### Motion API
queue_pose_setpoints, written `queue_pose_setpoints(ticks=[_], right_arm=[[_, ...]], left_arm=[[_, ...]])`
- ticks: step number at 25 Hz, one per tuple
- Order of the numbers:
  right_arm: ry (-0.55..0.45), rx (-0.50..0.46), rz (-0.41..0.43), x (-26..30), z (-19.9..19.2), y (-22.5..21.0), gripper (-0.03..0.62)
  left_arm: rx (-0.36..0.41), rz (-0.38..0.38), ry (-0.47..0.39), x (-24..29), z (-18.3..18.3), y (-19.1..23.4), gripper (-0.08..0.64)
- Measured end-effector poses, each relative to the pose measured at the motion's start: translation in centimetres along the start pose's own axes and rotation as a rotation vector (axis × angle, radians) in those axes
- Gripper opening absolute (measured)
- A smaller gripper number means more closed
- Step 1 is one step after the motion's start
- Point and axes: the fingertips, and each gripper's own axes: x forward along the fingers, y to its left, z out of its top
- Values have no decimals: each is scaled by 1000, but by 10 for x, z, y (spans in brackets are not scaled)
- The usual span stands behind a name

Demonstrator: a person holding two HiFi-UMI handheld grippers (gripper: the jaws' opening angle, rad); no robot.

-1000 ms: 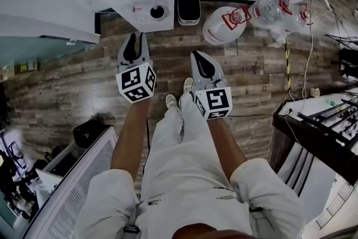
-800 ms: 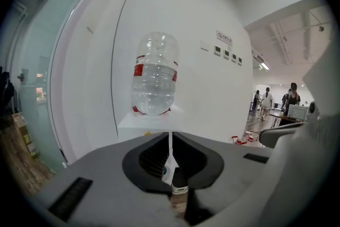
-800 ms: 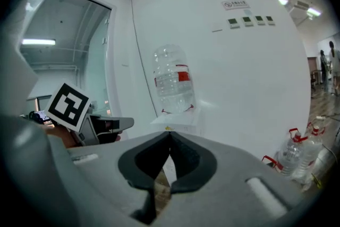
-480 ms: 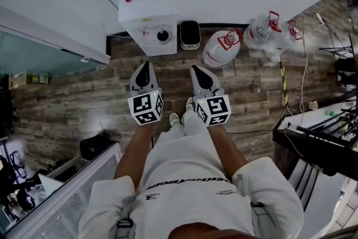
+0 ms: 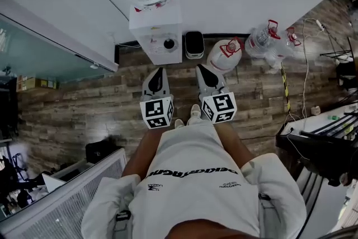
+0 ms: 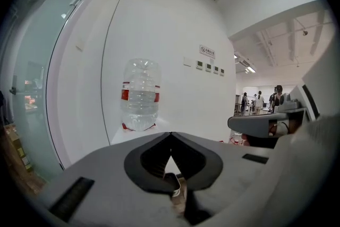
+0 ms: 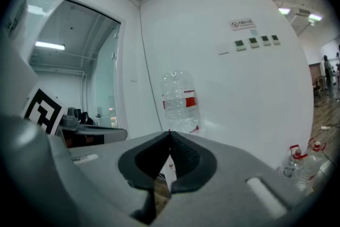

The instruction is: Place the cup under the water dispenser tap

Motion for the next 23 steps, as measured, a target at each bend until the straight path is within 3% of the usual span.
queue_pose_setpoints(ticks=[23], right_arm=[[-42,-3,11,6,26,-11,-2]], left_arm=[[8,-19,-63,2,27,-14,-2]])
